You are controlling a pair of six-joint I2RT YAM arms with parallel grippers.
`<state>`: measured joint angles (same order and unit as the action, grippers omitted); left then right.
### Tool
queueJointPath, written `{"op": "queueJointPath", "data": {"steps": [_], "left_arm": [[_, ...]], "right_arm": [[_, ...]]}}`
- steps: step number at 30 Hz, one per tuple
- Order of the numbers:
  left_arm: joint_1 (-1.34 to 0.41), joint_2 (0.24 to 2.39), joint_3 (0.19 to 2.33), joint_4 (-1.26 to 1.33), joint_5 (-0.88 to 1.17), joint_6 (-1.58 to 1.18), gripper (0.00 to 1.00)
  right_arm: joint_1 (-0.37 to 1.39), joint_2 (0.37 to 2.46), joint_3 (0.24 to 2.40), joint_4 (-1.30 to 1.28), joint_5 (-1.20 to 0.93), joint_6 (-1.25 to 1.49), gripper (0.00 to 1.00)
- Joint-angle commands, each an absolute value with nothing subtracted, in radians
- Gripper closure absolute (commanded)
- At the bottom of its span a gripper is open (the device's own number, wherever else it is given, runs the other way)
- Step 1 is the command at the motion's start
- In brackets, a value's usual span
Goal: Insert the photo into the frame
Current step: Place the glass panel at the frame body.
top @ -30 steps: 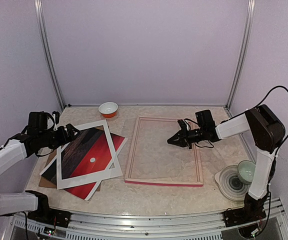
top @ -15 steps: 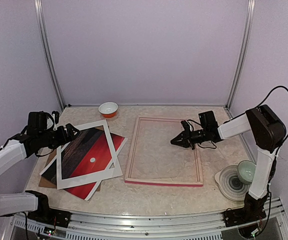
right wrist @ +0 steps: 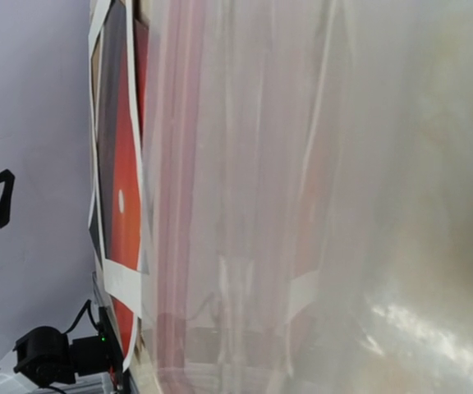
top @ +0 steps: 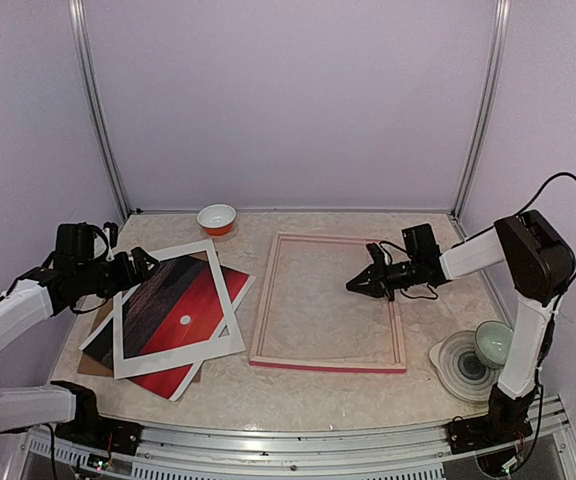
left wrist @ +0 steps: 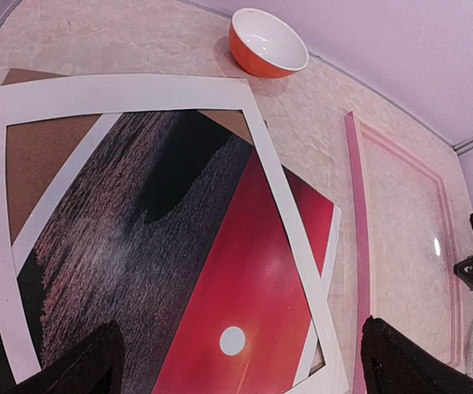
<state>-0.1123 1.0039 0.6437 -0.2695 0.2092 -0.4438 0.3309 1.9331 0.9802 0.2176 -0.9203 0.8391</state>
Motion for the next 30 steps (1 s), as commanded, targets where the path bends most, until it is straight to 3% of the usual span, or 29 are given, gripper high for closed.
{"op": "queueJointPath", "data": {"steps": [1, 30], "left_arm": [[-0.107, 1.003, 0.632, -0.256, 0.204, -0.431, 0.01], [-0.122, 1.003, 0.632, -0.263, 0.190, -0.431, 0.01]], "right_arm": [[0.311, 1.890, 0.959, 0.198, -0.937, 0.805, 1.00], [0.282, 1.861, 0.921, 0.165, -0.904, 0.758, 1.00]]}}
